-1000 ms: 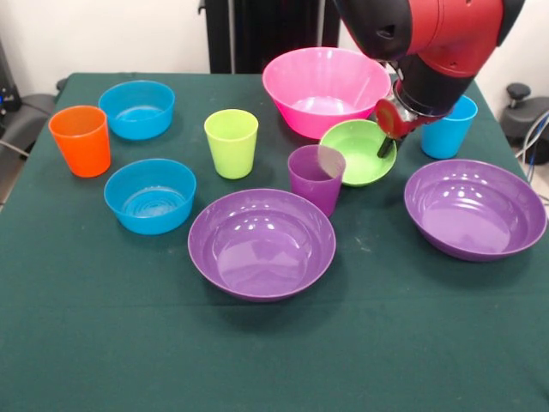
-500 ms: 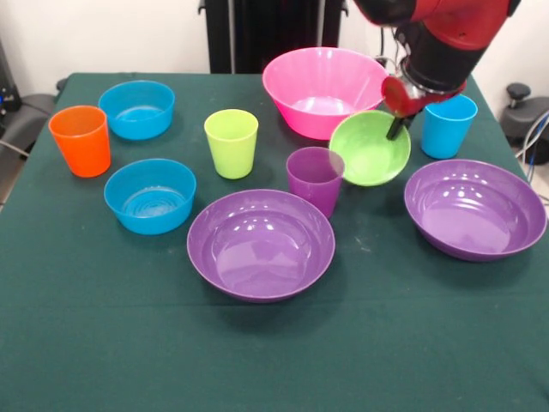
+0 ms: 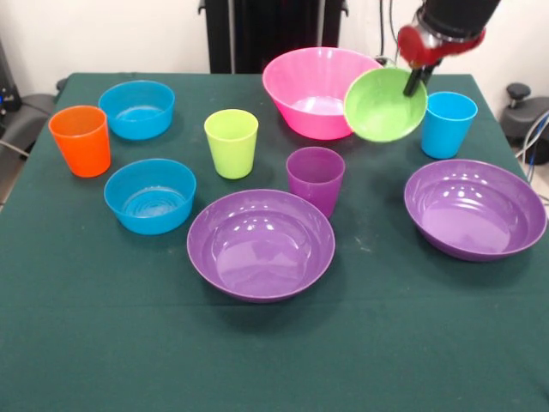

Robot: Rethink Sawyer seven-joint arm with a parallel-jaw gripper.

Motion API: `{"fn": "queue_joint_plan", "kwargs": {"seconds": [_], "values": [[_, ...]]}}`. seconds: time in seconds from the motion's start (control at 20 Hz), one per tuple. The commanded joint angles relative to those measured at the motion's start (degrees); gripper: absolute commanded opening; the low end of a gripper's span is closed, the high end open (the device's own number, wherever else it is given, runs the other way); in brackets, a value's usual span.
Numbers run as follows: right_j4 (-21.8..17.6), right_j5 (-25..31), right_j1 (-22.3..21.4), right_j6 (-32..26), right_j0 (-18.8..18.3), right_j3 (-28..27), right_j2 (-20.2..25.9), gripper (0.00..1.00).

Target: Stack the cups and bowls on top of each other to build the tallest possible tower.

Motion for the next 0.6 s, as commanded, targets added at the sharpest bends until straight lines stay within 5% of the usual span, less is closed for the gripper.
{"fn": "queue_joint_plan", "kwargs": {"seconds": [0.05,0.6], "values": [[2.1,4.9,-9.5,-3.9,-1.3,6.2,3.8,0.0],[-4.2,-0.6,-20.5,-15.4,-5.8,3.9,7.5,0.0]]}}
